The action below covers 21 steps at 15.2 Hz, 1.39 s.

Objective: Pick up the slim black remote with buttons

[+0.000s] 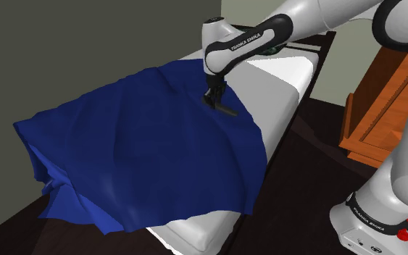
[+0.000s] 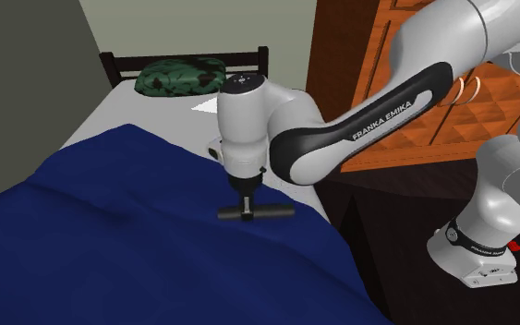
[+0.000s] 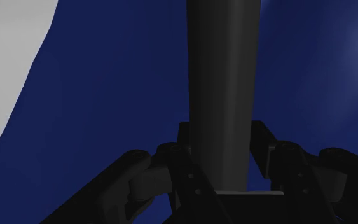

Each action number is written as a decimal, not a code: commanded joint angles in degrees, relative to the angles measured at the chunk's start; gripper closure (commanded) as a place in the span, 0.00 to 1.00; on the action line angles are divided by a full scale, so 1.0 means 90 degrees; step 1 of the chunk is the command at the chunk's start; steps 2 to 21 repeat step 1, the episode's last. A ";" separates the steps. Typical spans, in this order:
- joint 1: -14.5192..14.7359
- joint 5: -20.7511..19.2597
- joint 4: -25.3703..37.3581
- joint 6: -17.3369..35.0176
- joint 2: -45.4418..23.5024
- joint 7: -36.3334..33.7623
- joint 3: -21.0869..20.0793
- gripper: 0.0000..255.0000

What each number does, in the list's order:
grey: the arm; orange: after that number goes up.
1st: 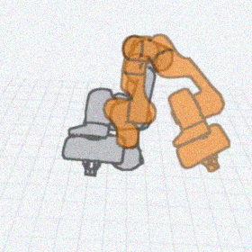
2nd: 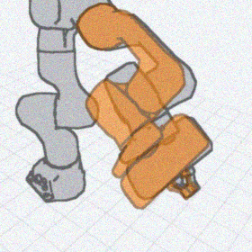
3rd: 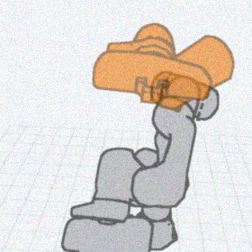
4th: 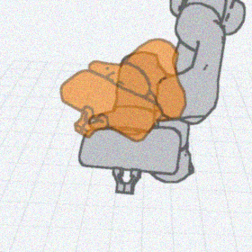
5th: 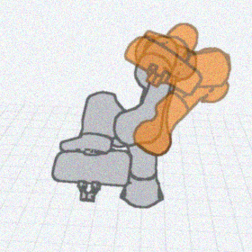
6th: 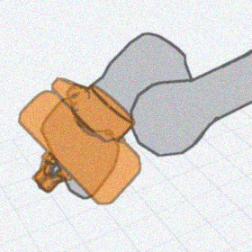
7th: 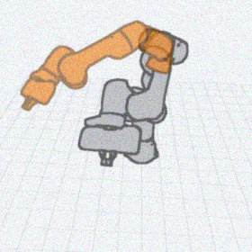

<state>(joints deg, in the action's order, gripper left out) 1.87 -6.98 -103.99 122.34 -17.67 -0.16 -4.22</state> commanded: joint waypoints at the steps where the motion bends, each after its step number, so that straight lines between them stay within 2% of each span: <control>1: -0.0001 0.0005 0.0020 -0.0043 0.0021 0.0006 -0.0001 1.00; 21: -0.0001 0.0005 0.0020 -0.0043 0.0021 0.0006 -0.0001 1.00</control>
